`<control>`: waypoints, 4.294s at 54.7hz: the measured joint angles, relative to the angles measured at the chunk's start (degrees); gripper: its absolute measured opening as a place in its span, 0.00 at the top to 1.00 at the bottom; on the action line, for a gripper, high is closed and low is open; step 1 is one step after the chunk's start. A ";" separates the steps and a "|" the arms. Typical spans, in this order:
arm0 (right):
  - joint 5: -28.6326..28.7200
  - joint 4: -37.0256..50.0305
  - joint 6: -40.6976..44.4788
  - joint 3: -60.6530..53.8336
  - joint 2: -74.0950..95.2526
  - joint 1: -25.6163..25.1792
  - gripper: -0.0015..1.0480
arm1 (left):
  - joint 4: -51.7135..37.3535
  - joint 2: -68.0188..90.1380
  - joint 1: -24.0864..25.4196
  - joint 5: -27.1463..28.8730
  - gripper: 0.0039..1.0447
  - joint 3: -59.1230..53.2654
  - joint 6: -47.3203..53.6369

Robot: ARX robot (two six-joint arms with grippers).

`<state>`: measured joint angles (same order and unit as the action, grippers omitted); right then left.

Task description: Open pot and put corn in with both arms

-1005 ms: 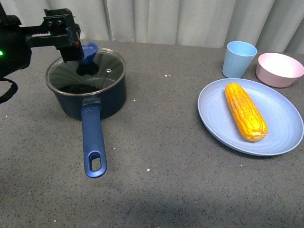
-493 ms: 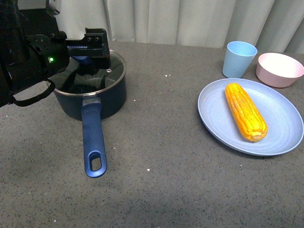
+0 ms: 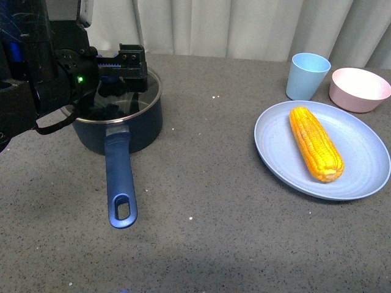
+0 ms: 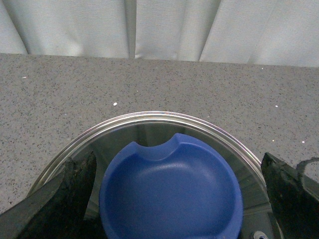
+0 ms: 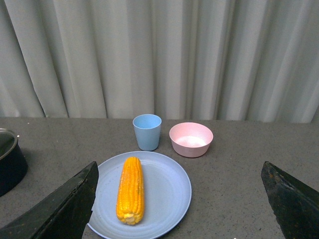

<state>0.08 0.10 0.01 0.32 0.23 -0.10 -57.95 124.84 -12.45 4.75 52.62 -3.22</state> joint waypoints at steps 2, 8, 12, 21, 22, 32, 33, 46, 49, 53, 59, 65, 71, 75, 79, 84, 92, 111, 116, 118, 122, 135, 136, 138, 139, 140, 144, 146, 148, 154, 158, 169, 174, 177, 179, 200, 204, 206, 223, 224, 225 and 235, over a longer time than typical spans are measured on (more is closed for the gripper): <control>0.00 0.00 0.00 0.00 0.00 0.00 0.09 | 0.07 0.00 0.00 0.00 0.06 0.04 0.00; 0.00 0.00 0.00 0.00 0.00 0.00 0.09 | 0.35 0.00 0.00 0.17 0.13 0.13 0.04; 0.00 0.00 0.00 0.00 0.00 0.00 0.09 | 0.87 0.00 0.00 0.33 0.23 0.22 -0.09; 0.00 0.00 0.00 0.00 0.00 0.00 0.09 | 0.35 0.00 0.07 0.90 0.38 0.22 -0.04; 0.02 0.00 0.00 0.00 0.00 0.00 0.09 | 0.31 0.00 0.07 1.07 0.38 0.22 -0.07; 0.00 0.00 0.00 0.00 0.00 0.00 0.09 | 0.55 -1.62 0.07 1.25 0.38 -0.59 -1.03; 0.00 0.00 0.00 0.00 0.00 0.00 0.09 | 0.55 -2.03 0.07 1.29 0.38 -0.81 -1.22; 0.00 0.00 0.00 0.00 0.00 0.00 0.09 | 2.21 -9.70 5.18 2.91 0.38 -1.44 -2.97; 0.00 0.00 0.00 0.00 0.00 0.00 0.09 | 2.23 -9.40 7.13 3.04 0.38 -1.20 -2.95; 0.00 0.00 0.00 0.00 0.00 0.00 0.09 | 2.43 -7.89 10.93 3.13 0.38 -0.63 -2.45; 0.00 0.00 0.00 0.00 0.00 0.00 0.09 | 3.13 -3.67 18.12 3.26 0.38 1.07 -2.38; 0.00 0.00 0.00 0.00 0.00 0.00 0.09 | 3.50 -0.50 21.86 4.17 0.38 3.19 -2.29; 0.00 0.00 0.00 0.00 0.00 0.00 0.09 | 4.66 2.19 22.77 4.00 0.38 5.25 -2.69; 0.00 0.00 0.00 0.00 0.00 0.00 0.09 | 4.70 3.93 22.80 3.67 0.38 6.12 -2.97; 0.00 0.00 0.00 0.00 0.00 0.00 0.09 | 4.28 5.73 22.71 3.74 0.38 6.58 -2.99; 0.00 0.00 0.00 0.00 0.00 0.00 0.09 | 4.61 7.45 22.69 4.74 0.38 7.13 -3.13; 0.00 0.00 0.00 0.00 0.00 0.00 0.09 | 4.83 9.62 23.12 5.18 0.38 8.20 -3.02; 0.00 0.00 0.00 0.00 0.00 0.00 0.09 | 7.19 11.78 23.10 4.68 0.39 9.86 -1.57; 0.00 0.00 0.00 0.00 0.00 0.00 0.09 | 7.69 11.78 23.08 4.31 0.39 10.08 -1.42; 0.00 0.00 0.00 0.00 0.00 0.00 0.09 | 7.67 11.78 23.10 4.11 0.37 10.10 -1.46; 0.00 0.00 0.00 0.00 0.00 0.00 0.09 | 6.93 11.78 23.10 4.13 0.26 10.05 -1.31; 0.00 0.00 0.00 0.00 0.00 0.00 0.09 | 3.98 3.72 23.69 3.04 0.06 3.28 -2.62; 0.00 0.00 0.00 0.00 0.00 0.00 0.09 | 3.28 2.38 23.71 2.93 0.06 2.32 -2.62; 0.02 0.00 0.00 0.00 0.00 0.00 0.09 | 0.74 -1.09 23.76 2.51 0.06 -0.35 -2.43; 0.02 0.00 0.00 0.00 0.00 0.00 0.09 | 0.13 -1.79 23.76 2.34 0.06 -0.92 -2.47; 0.00 0.00 0.00 0.00 0.00 0.00 0.09 | -0.90 -3.21 23.76 2.03 0.06 -2.03 -2.58; 0.00 0.00 0.00 0.00 0.00 0.00 0.09 | -1.70 -10.05 23.69 1.62 0.06 -6.95 -3.52; 0.00 0.00 0.00 0.00 0.00 0.00 0.09 | -4.92 -12.39 23.87 -3.37 0.10 -9.70 -2.43; 0.00 0.00 0.00 0.00 0.00 0.00 0.09 | -10.14 -15.10 23.89 -9.92 0.19 -13.42 -0.74; 0.02 0.00 0.00 0.00 0.00 0.00 0.09 | -14.86 -23.39 21.66 -13.84 0.45 -24.09 1.79; 0.00 0.00 0.00 0.00 0.00 0.00 0.09 | -14.88 -27.61 20.55 -12.63 0.61 -29.14 2.16; 0.00 0.00 0.00 0.00 0.00 0.00 0.09 | -8.44 -43.01 17.94 -9.70 0.96 -38.99 2.78; 0.00 0.00 0.00 0.00 0.00 0.00 0.09 | -6.64 -48.41 17.14 -9.22 0.96 -41.35 2.78; 0.00 0.00 0.00 0.00 0.00 0.00 0.09 | -5.62 -50.88 16.74 -8.94 0.96 -42.66 2.78; 0.00 0.00 0.00 0.00 0.00 0.00 0.09 | -4.94 -52.22 16.52 -8.79 0.96 -43.39 2.75; 0.00 0.00 0.00 0.00 0.00 0.00 0.09 | 5.60 -68.37 12.59 -4.76 0.96 -49.31 2.78; 0.00 0.00 0.00 0.00 0.00 0.00 0.09 | 8.50 -72.15 12.59 -4.76 0.96 -50.14 2.78; 0.00 0.00 0.00 0.00 0.00 0.00 0.09 | 9.60 -73.50 12.59 -4.76 0.96 -50.40 2.78; 0.00 0.00 0.00 0.00 0.00 0.00 0.09 | 20.24 -86.03 12.59 -4.76 0.96 -51.45 2.78; 0.00 0.00 0.00 0.00 0.00 0.00 0.09 | 20.98 -86.86 12.59 -4.76 0.96 -51.47 2.78; 0.00 0.00 0.00 0.00 0.00 0.00 0.09 | 21.70 -87.67 12.59 -4.76 0.96 -51.47 2.78; 0.00 0.00 0.00 0.00 0.00 0.00 0.09 | 27.34 -93.83 12.59 -4.74 0.96 -51.49 2.78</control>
<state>0.08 0.10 0.01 0.32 0.23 -0.10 -30.61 31.00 0.14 0.01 1.13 -0.45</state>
